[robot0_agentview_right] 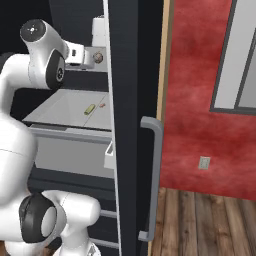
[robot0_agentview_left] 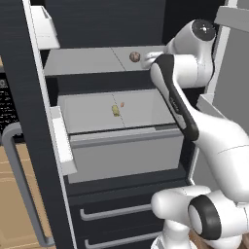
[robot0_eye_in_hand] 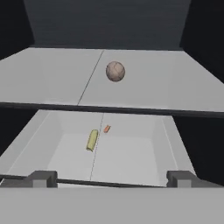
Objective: Pick the egg and butter from the fridge and place them by the bowl for mixing.
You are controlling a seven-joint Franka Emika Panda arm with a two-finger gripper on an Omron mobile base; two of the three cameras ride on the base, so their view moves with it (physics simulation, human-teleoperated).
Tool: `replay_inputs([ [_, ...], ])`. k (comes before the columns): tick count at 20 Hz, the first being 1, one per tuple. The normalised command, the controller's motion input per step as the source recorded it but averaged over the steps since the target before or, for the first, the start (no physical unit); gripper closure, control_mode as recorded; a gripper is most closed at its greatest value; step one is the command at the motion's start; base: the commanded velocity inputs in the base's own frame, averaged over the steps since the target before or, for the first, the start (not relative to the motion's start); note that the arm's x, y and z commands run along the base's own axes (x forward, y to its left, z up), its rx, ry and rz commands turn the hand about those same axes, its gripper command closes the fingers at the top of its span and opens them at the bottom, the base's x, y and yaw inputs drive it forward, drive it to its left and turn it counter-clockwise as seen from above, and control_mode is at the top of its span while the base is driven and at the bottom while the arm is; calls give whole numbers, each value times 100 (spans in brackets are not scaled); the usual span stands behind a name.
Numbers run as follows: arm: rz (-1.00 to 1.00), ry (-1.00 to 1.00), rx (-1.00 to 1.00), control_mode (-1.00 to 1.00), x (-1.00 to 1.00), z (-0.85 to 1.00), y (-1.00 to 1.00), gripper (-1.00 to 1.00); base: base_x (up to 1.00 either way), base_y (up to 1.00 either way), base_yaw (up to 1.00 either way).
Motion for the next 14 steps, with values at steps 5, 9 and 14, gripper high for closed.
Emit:
replay_inputs([
  [5,2,14,0,-100,67,0,-3,-100,0,0,0],
  [9,3,9,0,-100,76,0,-3,-100,0,0,0],
  [14,0,-5,0,-100,54,0,0,-100,0,0,0],
])
